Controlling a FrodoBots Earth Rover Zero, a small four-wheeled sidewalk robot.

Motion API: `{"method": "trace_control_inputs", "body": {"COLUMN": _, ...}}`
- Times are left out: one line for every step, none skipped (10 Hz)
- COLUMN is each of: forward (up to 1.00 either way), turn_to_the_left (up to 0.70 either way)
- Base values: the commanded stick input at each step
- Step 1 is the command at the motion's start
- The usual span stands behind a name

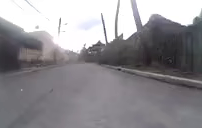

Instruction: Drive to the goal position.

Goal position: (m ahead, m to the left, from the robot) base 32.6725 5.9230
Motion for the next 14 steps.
{"method": "trace_control_inputs", "body": {"forward": 1.0, "turn_to_the_left": 0.0}}
{"method": "trace_control_inputs", "body": {"forward": 1.0, "turn_to_the_left": 0.0}}
{"method": "trace_control_inputs", "body": {"forward": 1.0, "turn_to_the_left": 0.0}}
{"method": "trace_control_inputs", "body": {"forward": 1.0, "turn_to_the_left": 0.0}}
{"method": "trace_control_inputs", "body": {"forward": 1.0, "turn_to_the_left": 0.0}}
{"method": "trace_control_inputs", "body": {"forward": 1.0, "turn_to_the_left": 0.0}}
{"method": "trace_control_inputs", "body": {"forward": 1.0, "turn_to_the_left": 0.0}}
{"method": "trace_control_inputs", "body": {"forward": 1.0, "turn_to_the_left": 0.0}}
{"method": "trace_control_inputs", "body": {"forward": 1.0, "turn_to_the_left": 0.0}}
{"method": "trace_control_inputs", "body": {"forward": 1.0, "turn_to_the_left": 0.0}}
{"method": "trace_control_inputs", "body": {"forward": 1.0, "turn_to_the_left": 0.0}}
{"method": "trace_control_inputs", "body": {"forward": 1.0, "turn_to_the_left": 0.21}}
{"method": "trace_control_inputs", "body": {"forward": 1.0, "turn_to_the_left": 0.4}}
{"method": "trace_control_inputs", "body": {"forward": 1.0, "turn_to_the_left": 0.4}}
